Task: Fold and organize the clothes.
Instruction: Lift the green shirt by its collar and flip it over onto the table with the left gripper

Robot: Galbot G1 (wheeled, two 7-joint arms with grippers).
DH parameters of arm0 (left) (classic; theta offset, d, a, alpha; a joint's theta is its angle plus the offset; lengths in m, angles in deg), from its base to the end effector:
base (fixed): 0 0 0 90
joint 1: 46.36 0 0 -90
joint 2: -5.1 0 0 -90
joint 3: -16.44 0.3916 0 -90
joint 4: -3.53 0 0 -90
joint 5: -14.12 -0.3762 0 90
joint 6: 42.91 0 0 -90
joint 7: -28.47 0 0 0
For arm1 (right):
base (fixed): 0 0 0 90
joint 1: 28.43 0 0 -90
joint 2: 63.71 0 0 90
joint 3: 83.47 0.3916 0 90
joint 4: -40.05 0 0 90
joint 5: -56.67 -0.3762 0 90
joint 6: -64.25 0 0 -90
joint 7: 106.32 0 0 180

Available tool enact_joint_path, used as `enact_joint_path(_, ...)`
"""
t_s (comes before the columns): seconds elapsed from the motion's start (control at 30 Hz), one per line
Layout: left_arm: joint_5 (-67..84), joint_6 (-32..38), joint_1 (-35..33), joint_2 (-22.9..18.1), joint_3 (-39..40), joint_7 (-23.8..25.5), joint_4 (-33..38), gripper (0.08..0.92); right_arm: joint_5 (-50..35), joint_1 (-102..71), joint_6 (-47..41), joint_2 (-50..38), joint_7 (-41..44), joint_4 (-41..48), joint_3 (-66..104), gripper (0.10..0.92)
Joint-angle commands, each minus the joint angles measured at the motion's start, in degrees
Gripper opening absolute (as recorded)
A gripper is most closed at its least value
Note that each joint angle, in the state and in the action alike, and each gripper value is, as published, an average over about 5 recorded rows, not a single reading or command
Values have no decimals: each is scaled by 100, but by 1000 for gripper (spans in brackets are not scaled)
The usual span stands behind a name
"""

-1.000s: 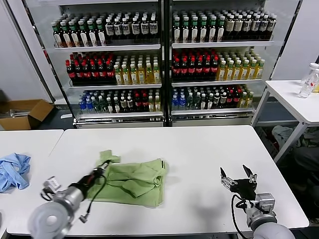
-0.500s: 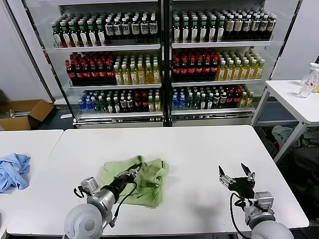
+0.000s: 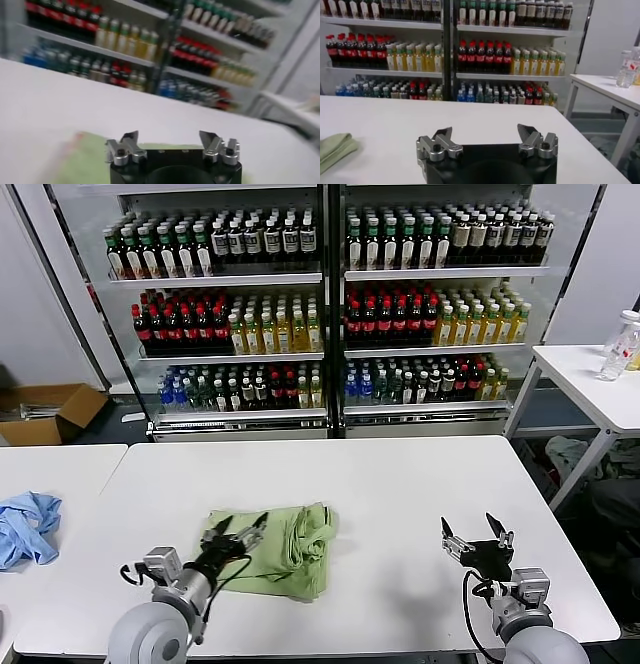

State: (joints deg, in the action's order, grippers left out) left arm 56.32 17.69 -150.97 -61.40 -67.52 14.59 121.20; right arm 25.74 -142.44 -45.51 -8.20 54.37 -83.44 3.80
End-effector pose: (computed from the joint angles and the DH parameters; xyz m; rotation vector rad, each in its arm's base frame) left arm 0.2669 0.0543 -0.2896 -0.2130 -2.6814 0.3369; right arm 0.2211 -0.0919 -0.2738 0.0282 -2.8612 0.1162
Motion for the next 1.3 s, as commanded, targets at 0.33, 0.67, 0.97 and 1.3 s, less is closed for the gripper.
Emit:
enact_joint_path(0.33, 331, -221, 251, 127, -444, -54, -1590, 823, -13, -164, 11, -16, -8, -120, 223, 823)
enact_joint_path(0.67, 1903, -191, -30, 48, -670, 764, -1006, 645, -35, -258, 6, -1, -21, -280, 374, 823)
enact_joint_path(0.97, 2755, -176, 19, -15, -1009, 831, -1216, 385, -33, -369, 10, 21, -32, -356, 461, 823)
enact_joint_path(1.3, 3177, -195, -61, -195, -1415, 731, -1127, 125, -88, -418, -1, -19, -68, -410, 541, 823)
